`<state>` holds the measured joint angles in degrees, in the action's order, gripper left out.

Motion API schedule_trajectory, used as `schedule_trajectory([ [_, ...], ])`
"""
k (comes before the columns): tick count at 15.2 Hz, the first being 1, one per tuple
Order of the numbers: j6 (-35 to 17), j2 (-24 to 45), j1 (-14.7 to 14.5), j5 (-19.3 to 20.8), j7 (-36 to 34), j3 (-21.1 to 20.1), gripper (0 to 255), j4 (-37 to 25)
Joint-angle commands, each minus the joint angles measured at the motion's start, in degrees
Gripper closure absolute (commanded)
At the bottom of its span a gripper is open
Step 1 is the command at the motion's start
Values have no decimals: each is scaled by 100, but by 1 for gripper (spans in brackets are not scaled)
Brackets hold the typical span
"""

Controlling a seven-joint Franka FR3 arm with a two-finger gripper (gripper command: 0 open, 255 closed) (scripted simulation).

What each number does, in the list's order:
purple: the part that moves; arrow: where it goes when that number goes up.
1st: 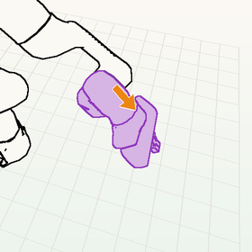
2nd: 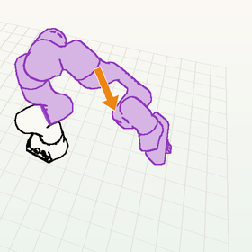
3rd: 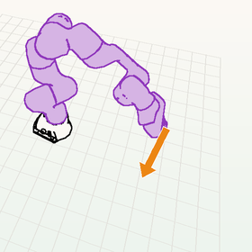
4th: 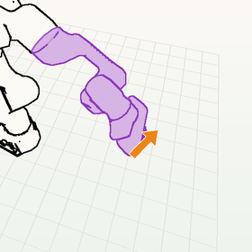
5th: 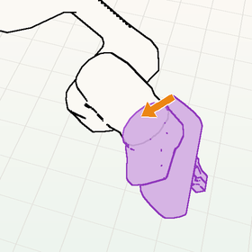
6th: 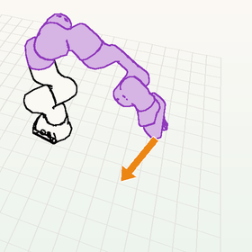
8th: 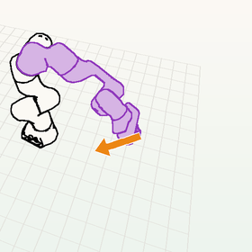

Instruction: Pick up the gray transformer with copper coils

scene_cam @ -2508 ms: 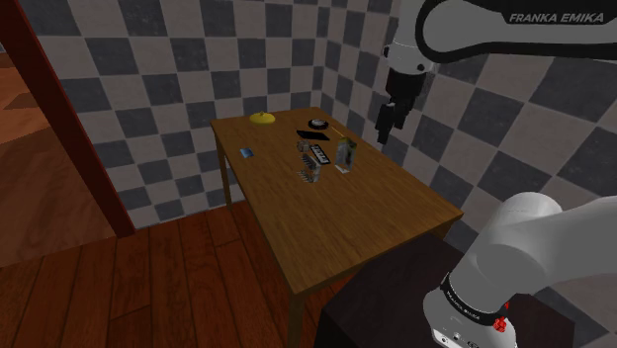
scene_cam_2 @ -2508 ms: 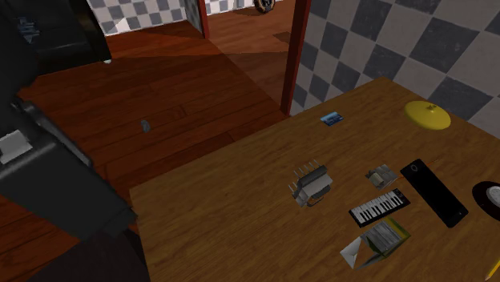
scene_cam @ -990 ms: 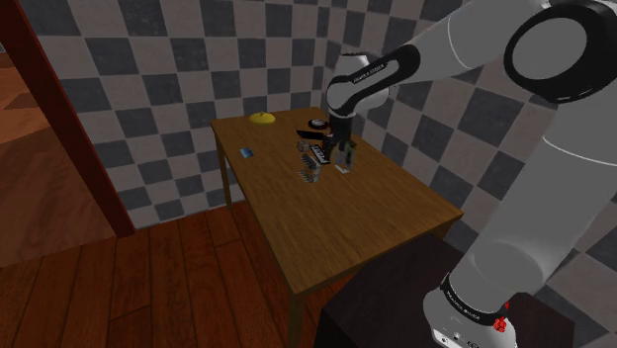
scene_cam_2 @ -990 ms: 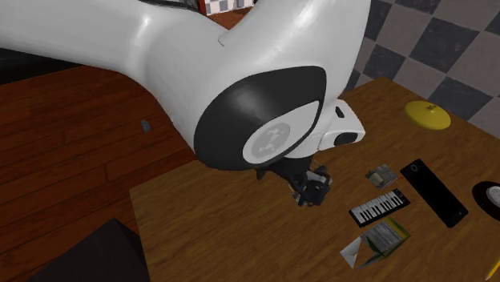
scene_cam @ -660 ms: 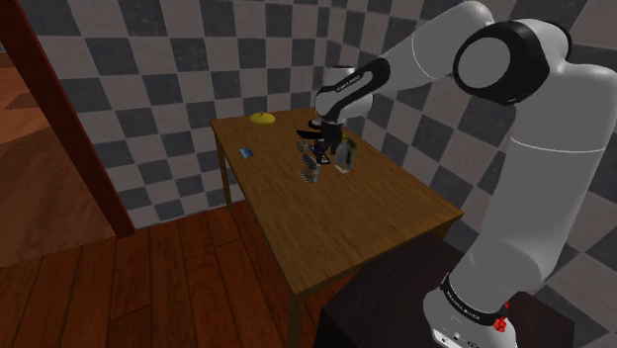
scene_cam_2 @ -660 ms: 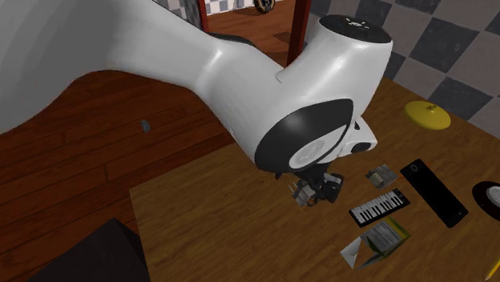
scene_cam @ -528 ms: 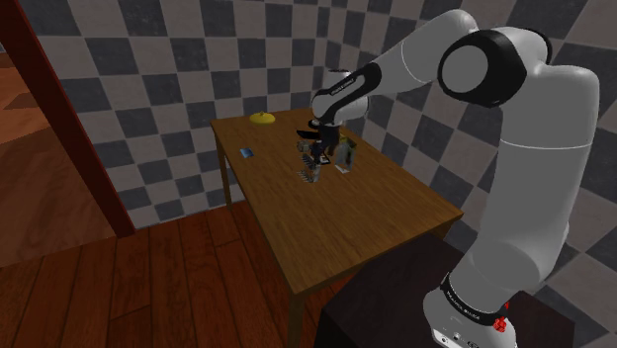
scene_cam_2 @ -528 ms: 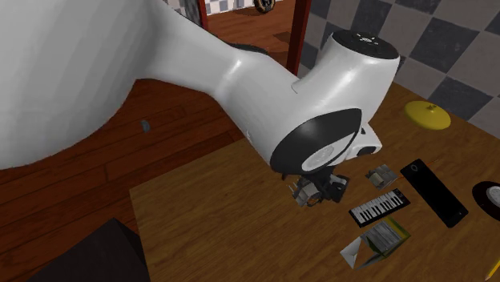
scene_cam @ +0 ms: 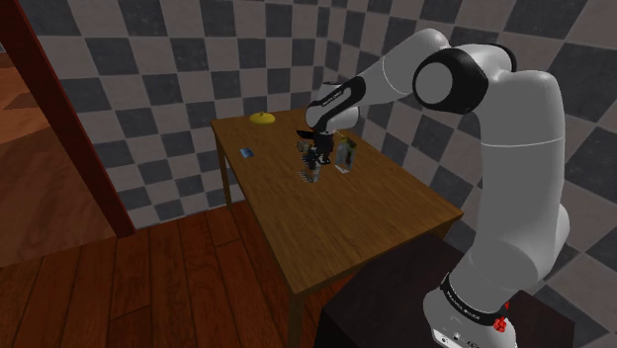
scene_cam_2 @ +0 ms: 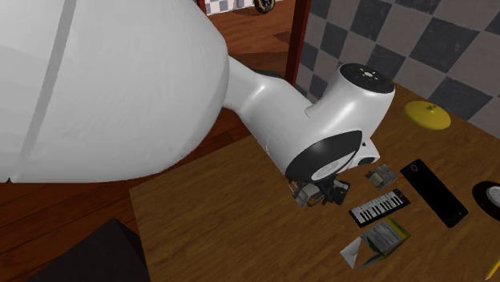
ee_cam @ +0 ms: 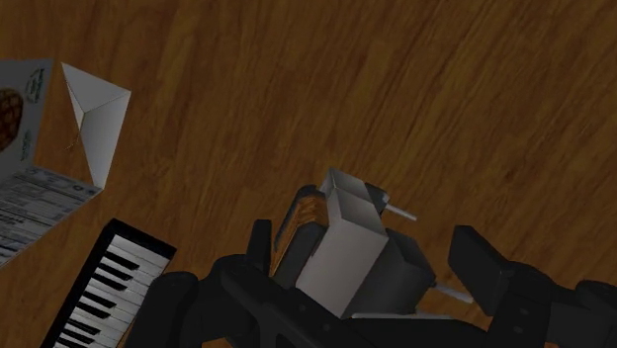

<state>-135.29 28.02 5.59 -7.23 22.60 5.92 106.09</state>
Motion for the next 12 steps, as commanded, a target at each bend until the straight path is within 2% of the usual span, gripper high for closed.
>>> schedule_trajectory([
  [1,-101,122,9,-20,15,-13,0,-23],
  [4,-188,204,15,-36,27,-23,0,-16],
  [5,-186,208,12,-35,23,-24,255,-23],
  [12,-191,208,8,-34,18,-25,255,-18],
])
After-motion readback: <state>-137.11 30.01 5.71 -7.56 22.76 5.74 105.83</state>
